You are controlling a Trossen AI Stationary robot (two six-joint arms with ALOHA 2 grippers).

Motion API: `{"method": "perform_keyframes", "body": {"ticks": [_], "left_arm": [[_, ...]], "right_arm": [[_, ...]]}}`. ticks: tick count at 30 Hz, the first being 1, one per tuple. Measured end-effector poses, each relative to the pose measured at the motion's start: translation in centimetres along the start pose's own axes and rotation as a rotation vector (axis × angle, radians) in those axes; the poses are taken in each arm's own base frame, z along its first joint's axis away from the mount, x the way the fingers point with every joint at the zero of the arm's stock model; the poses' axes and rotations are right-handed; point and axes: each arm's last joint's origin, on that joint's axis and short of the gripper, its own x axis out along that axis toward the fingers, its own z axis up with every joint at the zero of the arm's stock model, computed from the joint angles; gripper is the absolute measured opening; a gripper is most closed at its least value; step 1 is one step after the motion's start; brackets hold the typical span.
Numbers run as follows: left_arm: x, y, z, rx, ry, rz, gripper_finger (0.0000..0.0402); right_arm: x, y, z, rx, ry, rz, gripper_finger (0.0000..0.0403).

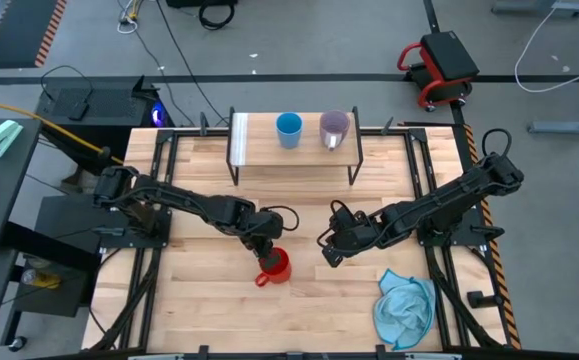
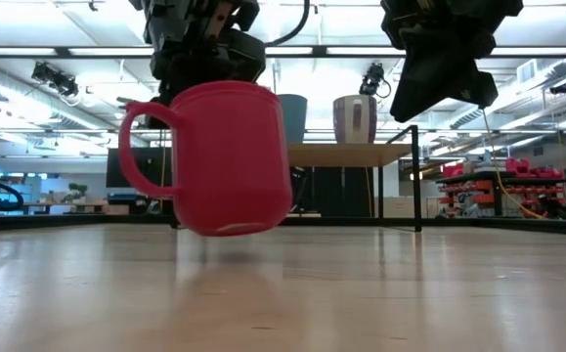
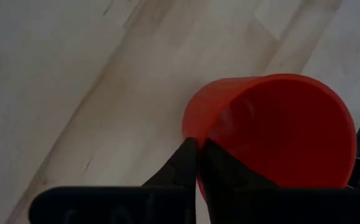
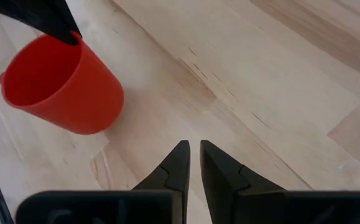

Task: Stack small to large cups/mugs on shelf
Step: Put the red cup on the shelf

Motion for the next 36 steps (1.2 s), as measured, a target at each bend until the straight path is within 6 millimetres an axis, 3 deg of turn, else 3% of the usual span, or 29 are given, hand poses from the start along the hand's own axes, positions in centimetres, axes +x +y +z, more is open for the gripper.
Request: {"method": "perform_keyframes", "body": {"ticks": [7, 16, 21, 27, 36], "left_arm": [[-2.2, 0.1, 1.7, -0.020, 0.000, 0.062, 0.0011], [-9.0, 1.1, 5.0, -0.035, -0.022, 0.256, 0.0011], [-12.9, 2.5, 6.6, -0.095, -0.055, 0.341, 0.0011], [-17.3, 5.6, 9.2, -0.223, -0.133, 0.361, 0.0011], [-22.7, 11.8, 11.6, -0.373, -0.249, 0.406, 0.0011]], "right_arm": [[0.0, 0.0, 0.0, -0.012, 0.001, 0.001, 0.0043], [0.0, 0.0, 0.0, -0.037, 0.001, 0.001, 0.0007], [0.0, 0.0, 0.0, -0.060, 0.001, 0.002, 0.0009], [-0.4, 0.0, 0.1, -0.106, -0.004, 0.014, 0.0009], [-4.2, -0.9, 1.3, -0.118, -0.093, 0.074, 0.0005]]}}
